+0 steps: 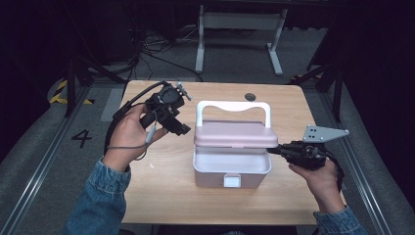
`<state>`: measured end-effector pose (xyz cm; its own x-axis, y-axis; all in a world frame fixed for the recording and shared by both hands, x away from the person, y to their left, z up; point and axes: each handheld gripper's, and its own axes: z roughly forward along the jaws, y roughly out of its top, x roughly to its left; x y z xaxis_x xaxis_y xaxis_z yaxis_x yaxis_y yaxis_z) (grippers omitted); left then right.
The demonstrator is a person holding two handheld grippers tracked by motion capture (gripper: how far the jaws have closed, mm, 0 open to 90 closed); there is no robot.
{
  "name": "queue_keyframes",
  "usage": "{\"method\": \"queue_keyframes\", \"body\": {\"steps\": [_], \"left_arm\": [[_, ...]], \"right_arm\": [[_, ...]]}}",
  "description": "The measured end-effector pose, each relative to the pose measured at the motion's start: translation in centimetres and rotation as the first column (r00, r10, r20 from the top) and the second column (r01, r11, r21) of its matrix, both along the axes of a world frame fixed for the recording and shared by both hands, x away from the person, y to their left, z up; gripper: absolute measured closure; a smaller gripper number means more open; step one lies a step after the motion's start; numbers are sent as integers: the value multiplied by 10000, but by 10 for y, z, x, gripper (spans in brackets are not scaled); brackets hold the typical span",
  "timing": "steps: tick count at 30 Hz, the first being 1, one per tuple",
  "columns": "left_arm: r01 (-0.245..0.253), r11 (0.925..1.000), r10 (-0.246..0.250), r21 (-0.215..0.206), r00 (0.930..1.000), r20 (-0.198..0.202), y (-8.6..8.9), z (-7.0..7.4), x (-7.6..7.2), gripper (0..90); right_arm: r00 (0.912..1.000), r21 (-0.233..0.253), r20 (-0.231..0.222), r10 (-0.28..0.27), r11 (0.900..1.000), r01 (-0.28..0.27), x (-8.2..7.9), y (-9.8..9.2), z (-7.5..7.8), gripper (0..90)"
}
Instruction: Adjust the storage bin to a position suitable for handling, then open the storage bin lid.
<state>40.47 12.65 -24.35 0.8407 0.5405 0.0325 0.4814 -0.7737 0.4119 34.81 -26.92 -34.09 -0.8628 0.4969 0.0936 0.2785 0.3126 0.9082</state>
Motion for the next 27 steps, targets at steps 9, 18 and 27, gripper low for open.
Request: {"method": "queue_keyframes", "body": {"steps": [9, 18, 27], "left_arm": [[322, 9992, -325, -216, 9994, -137, 4, -20, -13, 373], [514, 9944, -500, -927, 9986, 173, 0, -38, -20, 401], [455, 9821, -257, -1829, 9937, 1095, -1, -46, -26, 380]], "right_arm": [[10000, 149, -38, -58, 9999, 59, 3, 1, 4, 900], [9999, 353, 7, -146, 9993, 146, 5, 0, 8, 900], [10000, 568, 2, -93, 9983, 93, 10, 2, 11, 900]]}}
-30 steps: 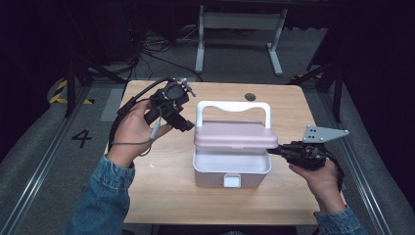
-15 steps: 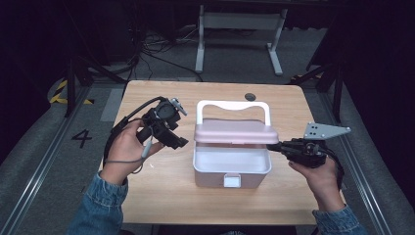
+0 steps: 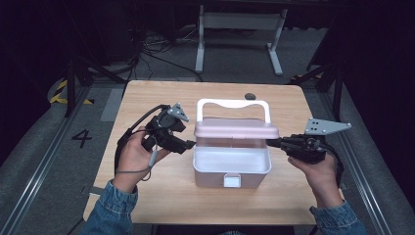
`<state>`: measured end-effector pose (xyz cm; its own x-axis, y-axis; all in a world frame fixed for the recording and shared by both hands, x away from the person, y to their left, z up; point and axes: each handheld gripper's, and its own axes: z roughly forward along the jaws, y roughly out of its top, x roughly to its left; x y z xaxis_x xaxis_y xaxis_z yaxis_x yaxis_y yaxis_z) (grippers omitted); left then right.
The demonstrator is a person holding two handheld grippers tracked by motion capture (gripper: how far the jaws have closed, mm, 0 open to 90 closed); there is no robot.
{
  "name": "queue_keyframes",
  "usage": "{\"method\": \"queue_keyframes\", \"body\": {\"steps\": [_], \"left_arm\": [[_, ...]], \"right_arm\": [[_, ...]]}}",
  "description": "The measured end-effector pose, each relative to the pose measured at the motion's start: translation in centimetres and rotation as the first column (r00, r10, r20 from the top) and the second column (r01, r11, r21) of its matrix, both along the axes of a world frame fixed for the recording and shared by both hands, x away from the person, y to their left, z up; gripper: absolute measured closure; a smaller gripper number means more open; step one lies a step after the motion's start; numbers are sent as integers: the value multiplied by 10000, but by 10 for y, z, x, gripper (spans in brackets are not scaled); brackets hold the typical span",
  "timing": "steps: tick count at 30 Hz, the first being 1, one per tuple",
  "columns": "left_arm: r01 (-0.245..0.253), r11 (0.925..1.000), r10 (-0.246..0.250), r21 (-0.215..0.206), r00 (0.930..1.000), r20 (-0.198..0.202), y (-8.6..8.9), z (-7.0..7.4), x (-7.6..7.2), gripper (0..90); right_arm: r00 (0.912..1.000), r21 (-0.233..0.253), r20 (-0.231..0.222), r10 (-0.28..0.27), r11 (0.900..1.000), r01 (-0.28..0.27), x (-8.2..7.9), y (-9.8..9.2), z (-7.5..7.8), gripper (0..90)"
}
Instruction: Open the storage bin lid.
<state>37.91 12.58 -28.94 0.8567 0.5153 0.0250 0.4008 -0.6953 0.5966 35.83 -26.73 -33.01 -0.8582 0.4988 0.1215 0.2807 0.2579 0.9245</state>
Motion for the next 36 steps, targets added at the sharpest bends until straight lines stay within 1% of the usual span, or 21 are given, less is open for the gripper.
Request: {"method": "queue_keyframes", "body": {"steps": [1, 2, 4, 5, 6, 7, 8, 10, 15, 17, 23, 25, 27, 32, 34, 36], "left_arm": [[-47, 10000, 47, -10, 10000, -42, 0, 0, 1, 380], [-174, 9998, 174, -72, 9998, 65, 0, -1, 0, 380], [-254, 9996, 258, -155, 9993, 276, 0, 0, -1, 381], [-388, 9986, 403, -360, 9984, 403, 0, 0, -1, 381], [-409, 9982, 430, -446, 9980, 459, 0, 1, -1, 373], [-399, 9979, 424, -502, 9978, 514, 0, 2, -1, 366], [-414, 9970, 453, -650, 9972, 601, -1, 2, -1, 366], [-346, 9969, 388, -710, 9975, 590, -2, 3, 0, 361], [-225, 9949, 312, -979, 9956, 879, -9, 4, 0, 360], [-121, 9956, 213, -928, 9949, 985, -13, 4, 2, 355], [60, 9944, 69, -1055, 9925, 1217, -24, 1, 8, 385], [-17, 9942, 162, -1080, 9908, 1342, -25, 2, 8, 401], [-93, 9940, 242, -1088, 9903, 1371, -26, 2, 9, 411], [-293, 9942, 461, -1038, 9855, 1636, -25, 3, 9, 473], [-310, 9942, 475, -1031, 9857, 1619, -25, 3, 10, 496], [-323, 9921, 505, -1214, 9874, 1499, -24, 4, 13, 501]], "right_arm": [[10000, 25, 18, 17, 10000, -17, 1, 0, 0, 900], [10000, 38, 17, 21, 10000, -21, 1, 0, 1, 900], [10000, 70, 5, 59, 10000, -59, 2, 1, 1, 900], [9999, 89, -13, 106, 9999, -106, 3, 1, 1, 900], [9999, 88, -9, 107, 9999, -107, 3, 1, 1, 900], [9999, 97, -13, 117, 9999, -117, 3, 1, 1, 900], [9999, 105, -28, 127, 9999, -127, 4, 1, 2, 900], [9999, 113, -15, 104, 9999, -104, 4, 1, 2, 900], [9999, 143, -25, 143, 9998, -143, 5, 2, 2, 900], [9999, 176, -52, 154, 9997, -153, 5, 2, 2, 900], [9998, 237, -84, 164, 9996, -162, 5, 1, 2, 900], [9998, 266, -82, 160, 9995, -158, 5, 1, 2, 900], [9999, 309, -18, 161, 9994, -160, 5, 0, 3, 900], [9999, 341, -12, 154, 9993, -153, 4, -1, 3, 897], [9999, 341, 15, 136, 9993, -137, 3, -2, 4, 894], [10000, 323, 25, 91, 9994, -92, 2, -4, 4, 888]]}}
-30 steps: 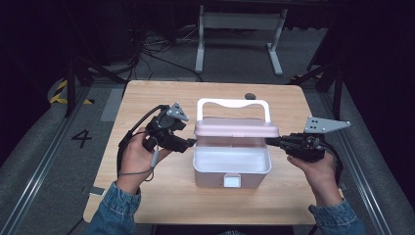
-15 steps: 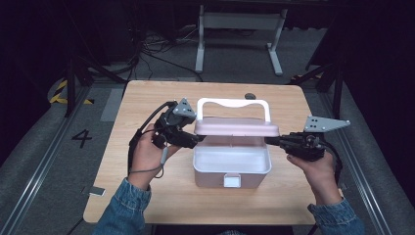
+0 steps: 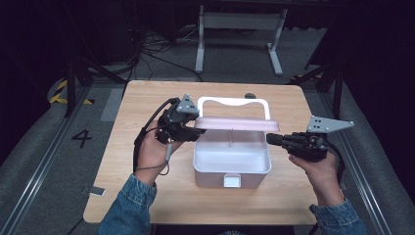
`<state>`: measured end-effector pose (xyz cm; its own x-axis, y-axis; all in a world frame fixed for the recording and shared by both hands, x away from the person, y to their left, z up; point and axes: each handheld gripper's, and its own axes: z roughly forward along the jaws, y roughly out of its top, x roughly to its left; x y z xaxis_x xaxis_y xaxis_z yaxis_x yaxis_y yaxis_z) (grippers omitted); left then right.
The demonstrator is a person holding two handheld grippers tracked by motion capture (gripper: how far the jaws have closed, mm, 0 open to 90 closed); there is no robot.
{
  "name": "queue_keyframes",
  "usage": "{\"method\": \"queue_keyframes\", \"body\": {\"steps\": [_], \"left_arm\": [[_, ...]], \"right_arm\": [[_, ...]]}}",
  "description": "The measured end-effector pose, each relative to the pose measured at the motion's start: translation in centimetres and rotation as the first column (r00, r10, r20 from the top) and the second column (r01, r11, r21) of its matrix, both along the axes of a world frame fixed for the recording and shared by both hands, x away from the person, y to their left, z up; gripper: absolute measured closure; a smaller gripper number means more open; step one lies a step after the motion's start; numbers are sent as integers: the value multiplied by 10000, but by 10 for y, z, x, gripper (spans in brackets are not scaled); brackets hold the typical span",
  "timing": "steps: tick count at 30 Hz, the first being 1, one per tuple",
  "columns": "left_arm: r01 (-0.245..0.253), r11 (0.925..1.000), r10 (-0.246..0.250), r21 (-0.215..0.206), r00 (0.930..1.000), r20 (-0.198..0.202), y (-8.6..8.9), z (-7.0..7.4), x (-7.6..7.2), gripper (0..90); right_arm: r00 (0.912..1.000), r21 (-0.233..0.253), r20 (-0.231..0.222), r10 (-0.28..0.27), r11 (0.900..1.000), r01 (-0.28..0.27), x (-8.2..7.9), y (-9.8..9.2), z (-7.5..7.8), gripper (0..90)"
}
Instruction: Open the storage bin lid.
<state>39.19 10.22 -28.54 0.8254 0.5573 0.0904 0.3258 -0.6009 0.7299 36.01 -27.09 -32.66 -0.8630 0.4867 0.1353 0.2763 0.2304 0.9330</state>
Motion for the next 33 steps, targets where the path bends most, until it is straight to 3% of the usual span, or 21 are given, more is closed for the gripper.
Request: {"method": "queue_keyframes", "body": {"steps": [6, 11, 17, 27, 31, 33], "left_arm": [[7, 9998, -7, -216, 10000, -6, 3, 3, 4, 514], [66, 9964, -40, -841, 9995, 303, 7, 13, 5, 551], [-212, 9984, 241, -533, 9983, 539, 3, 20, 10, 614], [-570, 9975, 581, -426, 9980, 236, -1, 30, 29, 677], [-602, 9979, 605, -224, 9980, 162, -2, 34, 37, 700], [-614, 9977, 619, -277, 9980, 158, -3, 34, 41, 710]], "right_arm": [[10000, -1, -67, -56, 10000, 56, -1, -6, -3, 879], [9994, 49, -109, -313, 9995, 314, -5, -14, -4, 874], [9980, 36, -157, -609, 9981, 609, -10, -23, -5, 874], [9939, 4, -201, -1088, 9941, 1088, -12, -36, -7, 865], [9899, -132, -282, -1388, 9903, 1385, -11, -40, -8, 825], [9866, -336, -218, -1616, 9864, 1608, -11, -40, -9, 762]]}}
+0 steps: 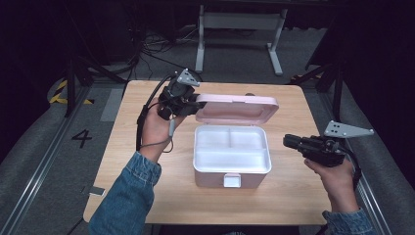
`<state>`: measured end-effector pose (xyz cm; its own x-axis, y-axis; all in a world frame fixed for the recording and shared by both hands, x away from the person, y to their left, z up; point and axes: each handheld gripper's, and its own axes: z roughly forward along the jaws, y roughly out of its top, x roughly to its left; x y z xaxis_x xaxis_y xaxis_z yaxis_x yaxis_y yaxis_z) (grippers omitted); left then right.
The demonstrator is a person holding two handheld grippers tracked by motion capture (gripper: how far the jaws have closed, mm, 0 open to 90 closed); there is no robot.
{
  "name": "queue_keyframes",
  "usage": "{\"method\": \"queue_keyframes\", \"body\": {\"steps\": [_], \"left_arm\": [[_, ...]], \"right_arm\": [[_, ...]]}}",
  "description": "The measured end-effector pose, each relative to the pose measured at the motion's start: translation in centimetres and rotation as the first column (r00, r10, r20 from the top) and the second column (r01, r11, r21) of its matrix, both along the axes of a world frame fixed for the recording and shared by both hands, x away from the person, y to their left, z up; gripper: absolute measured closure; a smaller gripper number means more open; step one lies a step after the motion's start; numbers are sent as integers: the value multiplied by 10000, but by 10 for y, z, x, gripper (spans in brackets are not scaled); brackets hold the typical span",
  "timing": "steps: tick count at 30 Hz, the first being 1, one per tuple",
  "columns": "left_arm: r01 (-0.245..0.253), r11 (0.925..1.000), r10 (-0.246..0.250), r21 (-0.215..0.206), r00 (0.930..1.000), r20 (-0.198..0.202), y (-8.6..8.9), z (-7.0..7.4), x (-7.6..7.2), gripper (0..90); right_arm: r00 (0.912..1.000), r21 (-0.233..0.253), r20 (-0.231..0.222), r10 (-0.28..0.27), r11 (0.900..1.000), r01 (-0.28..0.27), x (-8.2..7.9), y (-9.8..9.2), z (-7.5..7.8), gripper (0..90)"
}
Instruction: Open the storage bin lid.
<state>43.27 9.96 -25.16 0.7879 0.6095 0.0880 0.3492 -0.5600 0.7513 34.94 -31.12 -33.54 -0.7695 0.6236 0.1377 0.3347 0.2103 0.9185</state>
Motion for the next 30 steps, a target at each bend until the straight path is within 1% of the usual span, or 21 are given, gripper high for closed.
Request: {"method": "queue_keyframes", "body": {"steps": [1, 2, 3, 4, 5, 8, 9, 11, 14, 17, 18, 20, 21, 22, 23, 25, 28, 29, 30], "left_arm": [[12, 10000, -11, 27, 10000, -34, 0, 1, 2, 714], [38, 10000, -38, 51, 10000, -87, 0, 1, 5, 718], [34, 10000, -34, 16, 9999, -134, 0, 2, 6, 722], [34, 10000, -34, 16, 9999, -134, 0, 2, 6, 725], [66, 10000, -65, 31, 9998, -204, 0, 2, 10, 728], [118, 9999, -117, 51, 9995, -302, 0, 4, 16, 734], [110, 9999, -111, -13, 9996, -271, 0, 3, 17, 735], [109, 9999, -109, -7, 9995, -287, 0, 4, 20, 740], [116, 9999, -119, -57, 9988, -480, 0, 4, 26, 744], [25, 9995, -44, -316, 9981, -607, 1, 3, 33, 748], [-20, 9993, -7, -380, 9974, -714, 1, 3, 35, 749], [-97, 9988, 61, -479, 9972, -746, 1, 2, 40, 750], [-97, 9988, 61, -479, 9972, -746, 1, 2, 40, 750], [-169, 9984, 123, -542, 9964, -833, 1, 1, 46, 750], [-193, 9985, 145, -505, 9955, -937, 1, 1, 49, 750], [-281, 9982, 228, -524, 9949, -982, 0, -1, 54, 747], [-441, 9984, 400, -340, 9929, -1124, -2, -1, 64, 740], [-441, 9984, 400, -340, 9929, -1124, -2, -1, 64, 737], [-513, 9983, 477, -262, 9914, -1222, -3, -3, 70, 734]], "right_arm": [[9999, -116, -45, -149, 9998, 149, 1, 0, -1, 708], [9995, -277, -96, -301, 9992, 298, 1, 0, -1, 676], [9988, -561, -60, -488, 9972, 484, 2, 0, -2, 648], [9988, -561, -60, -488, 9972, 484, 2, 0, -2, 648], [9979, -901, 6, -644, 9939, 642, 2, -1, -4, 604], [9967, -1186, -92, -805, 9898, 789, 3, -3, -6, 568], [9963, -1288, -132, -848, 9882, 824, 3, -4, -7, 560], [9959, -1388, -170, -885, 9866, 853, 4, -7, -9, 544], [9946, -1442, -335, -985, 9852, 927, 4, -10, -12, 530], [9938, -1526, -411, -1034, 9836, 960, 4, -13, -14, 520], [9931, -1501, -466, -1079, 9836, 998, 4, -14, -15, 517], [9926, -1499, -519, -1101, 9835, 1013, 4, -16, -16, 517], [9926, -1499, -519, -1101, 9835, 1013, 4, -16, -16, 517], [9923, -1456, -547, -1116, 9840, 1026, 4, -17, -16, 516], [9921, -1449, -553, -1125, 9840, 1035, 4, -17, -16, 515], [9920, -1452, -560, -1129, 9839, 1038, 5, -17, -17, 513], [9919, -1500, -536, -1150, 9830, 1059, 6, -16, -18, 506], [9919, -1502, -547, -1149, 9830, 1056, 6, -16, -18, 503], [9920, -1516, -542, -1141, 9829, 1048, 6, -15, -18, 503]]}}
